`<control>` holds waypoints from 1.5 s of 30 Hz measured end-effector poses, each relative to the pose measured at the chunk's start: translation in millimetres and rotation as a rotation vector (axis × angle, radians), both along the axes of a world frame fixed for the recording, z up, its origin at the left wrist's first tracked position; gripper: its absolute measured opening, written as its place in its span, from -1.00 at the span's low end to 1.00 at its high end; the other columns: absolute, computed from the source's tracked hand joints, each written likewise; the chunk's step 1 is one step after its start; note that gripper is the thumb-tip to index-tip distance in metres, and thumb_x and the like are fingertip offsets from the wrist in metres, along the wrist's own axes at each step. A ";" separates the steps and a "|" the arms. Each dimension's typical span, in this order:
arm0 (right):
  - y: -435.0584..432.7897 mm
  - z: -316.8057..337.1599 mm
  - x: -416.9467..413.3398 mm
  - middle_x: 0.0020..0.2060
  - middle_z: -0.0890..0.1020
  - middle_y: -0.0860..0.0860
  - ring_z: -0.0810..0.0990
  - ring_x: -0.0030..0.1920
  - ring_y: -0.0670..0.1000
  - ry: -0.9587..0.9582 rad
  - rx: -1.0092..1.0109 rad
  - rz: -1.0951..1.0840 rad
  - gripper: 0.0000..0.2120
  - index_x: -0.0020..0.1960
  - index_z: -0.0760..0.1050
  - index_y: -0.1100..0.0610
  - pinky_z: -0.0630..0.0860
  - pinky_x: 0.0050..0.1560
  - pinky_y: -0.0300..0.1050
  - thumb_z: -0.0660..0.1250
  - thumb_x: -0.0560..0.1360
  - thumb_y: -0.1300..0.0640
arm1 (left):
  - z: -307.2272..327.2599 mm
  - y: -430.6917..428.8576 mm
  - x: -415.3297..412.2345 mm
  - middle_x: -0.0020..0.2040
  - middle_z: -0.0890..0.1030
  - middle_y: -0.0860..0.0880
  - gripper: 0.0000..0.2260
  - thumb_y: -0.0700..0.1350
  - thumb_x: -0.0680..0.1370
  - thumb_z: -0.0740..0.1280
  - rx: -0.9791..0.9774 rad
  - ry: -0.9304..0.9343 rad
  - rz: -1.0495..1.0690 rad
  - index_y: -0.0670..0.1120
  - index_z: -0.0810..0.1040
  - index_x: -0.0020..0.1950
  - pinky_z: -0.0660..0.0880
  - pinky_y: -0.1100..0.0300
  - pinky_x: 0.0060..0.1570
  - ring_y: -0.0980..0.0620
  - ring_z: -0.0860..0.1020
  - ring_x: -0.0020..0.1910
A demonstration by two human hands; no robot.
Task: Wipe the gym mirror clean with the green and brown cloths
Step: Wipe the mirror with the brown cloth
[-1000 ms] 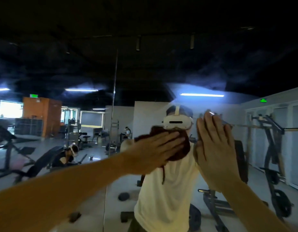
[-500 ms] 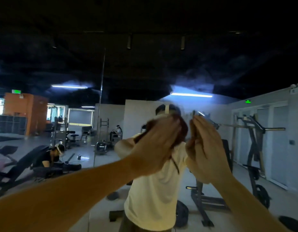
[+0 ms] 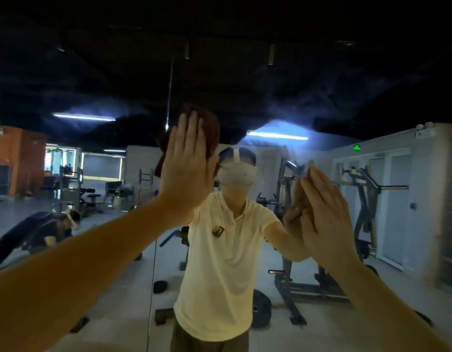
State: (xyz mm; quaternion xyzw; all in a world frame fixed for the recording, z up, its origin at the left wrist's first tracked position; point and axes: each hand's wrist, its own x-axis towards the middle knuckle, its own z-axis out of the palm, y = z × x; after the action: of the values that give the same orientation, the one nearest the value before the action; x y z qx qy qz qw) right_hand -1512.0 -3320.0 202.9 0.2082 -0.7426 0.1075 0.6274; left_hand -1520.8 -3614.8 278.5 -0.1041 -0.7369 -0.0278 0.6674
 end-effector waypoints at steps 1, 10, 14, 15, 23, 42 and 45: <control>0.4 -1.0 -4.3 0.59 0.19 0.11 0.08 0.61 0.03 0.001 -0.006 -0.014 -0.43 0.55 0.30 0.26 0.18 0.55 0.33 0.05 0.58 0.11 | -20.7 6.9 -0.4 0.66 0.08 -0.27 -0.39 0.09 0.74 0.06 -0.059 -0.016 0.003 -0.23 -0.03 0.66 -0.01 -0.17 0.64 -0.22 -0.04 0.67; -10.3 -1.4 2.1 0.63 0.03 -0.06 -0.19 0.62 -0.22 -0.104 -0.053 -0.085 -0.39 0.64 0.16 0.12 -0.19 0.61 -0.11 0.08 0.58 0.12 | -84.9 0.1 -0.7 0.63 -0.10 -0.27 -0.41 0.06 0.70 -0.06 -0.874 -0.133 0.108 -0.21 -0.14 0.64 -0.12 -0.22 0.62 -0.28 -0.17 0.64; 1.4 -1.0 8.6 0.63 0.10 0.03 0.03 0.64 0.04 -0.109 0.022 -0.072 -0.40 0.62 0.14 0.11 0.07 0.60 0.19 0.01 0.60 0.01 | 20.3 13.9 -5.9 0.67 -0.04 -0.26 -0.42 0.10 0.74 -0.08 -0.592 0.053 0.226 -0.21 -0.14 0.63 -0.07 -0.17 0.63 -0.25 -0.09 0.66; 3.7 0.0 9.7 0.63 0.13 0.05 0.08 0.63 0.08 -0.113 0.029 -0.061 -0.40 0.62 0.16 0.12 0.11 0.58 0.21 0.01 0.60 -0.01 | 43.4 21.7 -4.6 0.67 -0.02 -0.25 -0.41 0.11 0.75 -0.07 -0.513 0.065 0.205 -0.20 -0.13 0.64 -0.07 -0.15 0.64 -0.23 -0.08 0.67; 81.7 12.0 0.9 0.58 0.30 0.18 0.30 0.55 0.22 0.036 -0.056 -0.051 -0.42 0.58 0.27 0.23 0.39 0.41 0.42 0.03 0.60 0.09 | -11.5 151.3 -8.5 0.67 0.09 -0.24 -0.37 0.06 0.70 0.15 -0.429 0.007 0.000 -0.19 0.01 0.67 -0.08 -0.16 0.63 -0.22 -0.02 0.66; 153.6 8.1 -21.9 0.62 0.25 0.11 0.18 0.63 0.10 0.011 0.042 0.062 -0.45 0.61 0.24 0.21 0.20 0.57 0.30 0.06 0.63 0.16 | -40.9 238.9 -6.5 0.67 0.09 -0.18 -0.34 0.05 0.67 0.19 -0.433 -0.032 -0.014 -0.14 -0.02 0.67 -0.09 -0.15 0.64 -0.16 -0.03 0.67; 151.5 4.3 -15.2 0.61 0.26 0.14 0.17 0.63 0.13 0.037 -0.002 0.023 -0.47 0.58 0.29 0.23 0.14 0.59 0.28 0.00 0.65 0.11 | -113.7 216.3 -2.5 0.68 0.04 -0.16 -0.30 0.07 0.67 0.21 -0.974 -0.137 0.064 -0.13 -0.05 0.68 -0.16 -0.15 0.63 -0.18 -0.08 0.67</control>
State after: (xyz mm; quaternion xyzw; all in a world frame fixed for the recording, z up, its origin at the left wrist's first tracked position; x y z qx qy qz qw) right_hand -1527.2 -3168.6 207.2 0.2180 -0.7283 0.1114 0.6401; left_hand -1523.3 -3398.5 164.8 -0.3791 -0.7094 0.3336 0.4916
